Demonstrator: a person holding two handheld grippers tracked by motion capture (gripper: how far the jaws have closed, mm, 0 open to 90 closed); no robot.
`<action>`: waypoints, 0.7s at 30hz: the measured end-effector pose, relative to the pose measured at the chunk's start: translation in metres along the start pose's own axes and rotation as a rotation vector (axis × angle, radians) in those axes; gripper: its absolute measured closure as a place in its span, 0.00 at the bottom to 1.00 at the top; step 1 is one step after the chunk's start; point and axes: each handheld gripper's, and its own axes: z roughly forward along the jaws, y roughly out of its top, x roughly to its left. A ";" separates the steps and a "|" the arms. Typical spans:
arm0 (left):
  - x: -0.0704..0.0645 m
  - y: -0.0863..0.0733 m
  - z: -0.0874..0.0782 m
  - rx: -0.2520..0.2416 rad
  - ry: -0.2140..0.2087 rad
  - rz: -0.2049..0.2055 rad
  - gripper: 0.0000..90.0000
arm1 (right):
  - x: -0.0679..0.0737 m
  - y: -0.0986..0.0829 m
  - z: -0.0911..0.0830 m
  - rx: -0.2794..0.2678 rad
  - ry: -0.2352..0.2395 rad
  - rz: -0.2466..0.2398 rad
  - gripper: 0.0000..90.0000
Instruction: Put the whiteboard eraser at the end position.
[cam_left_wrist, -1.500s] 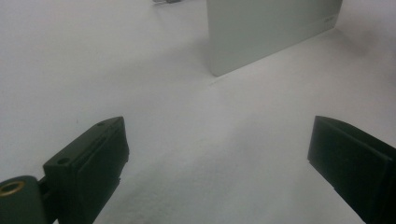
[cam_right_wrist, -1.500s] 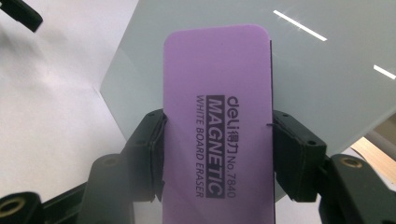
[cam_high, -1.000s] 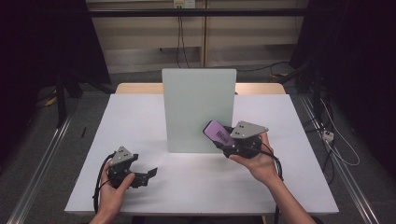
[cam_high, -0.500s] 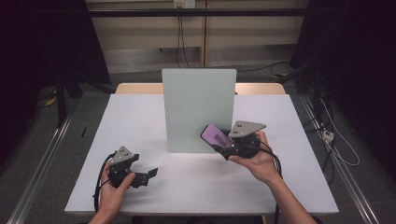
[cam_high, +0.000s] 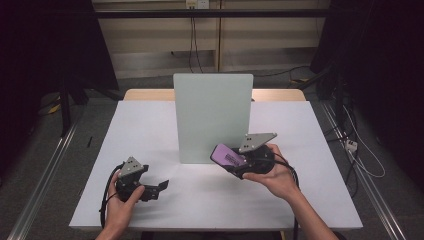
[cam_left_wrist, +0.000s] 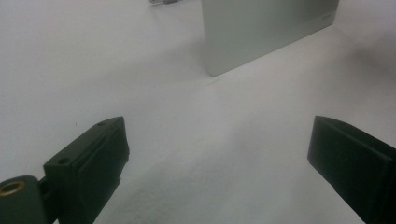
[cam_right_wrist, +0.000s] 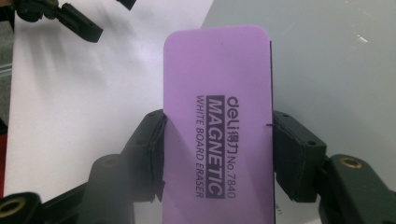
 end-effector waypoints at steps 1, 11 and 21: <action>0.000 0.000 0.000 0.000 0.001 0.002 0.06 | 0.000 0.000 0.001 0.005 0.009 0.002 0.47; 0.001 -0.001 -0.004 -0.001 0.007 -0.003 0.06 | 0.004 -0.001 0.012 0.077 0.063 0.002 0.47; 0.000 0.000 -0.003 0.006 0.002 0.004 0.06 | 0.010 -0.004 0.027 0.165 0.146 -0.035 0.47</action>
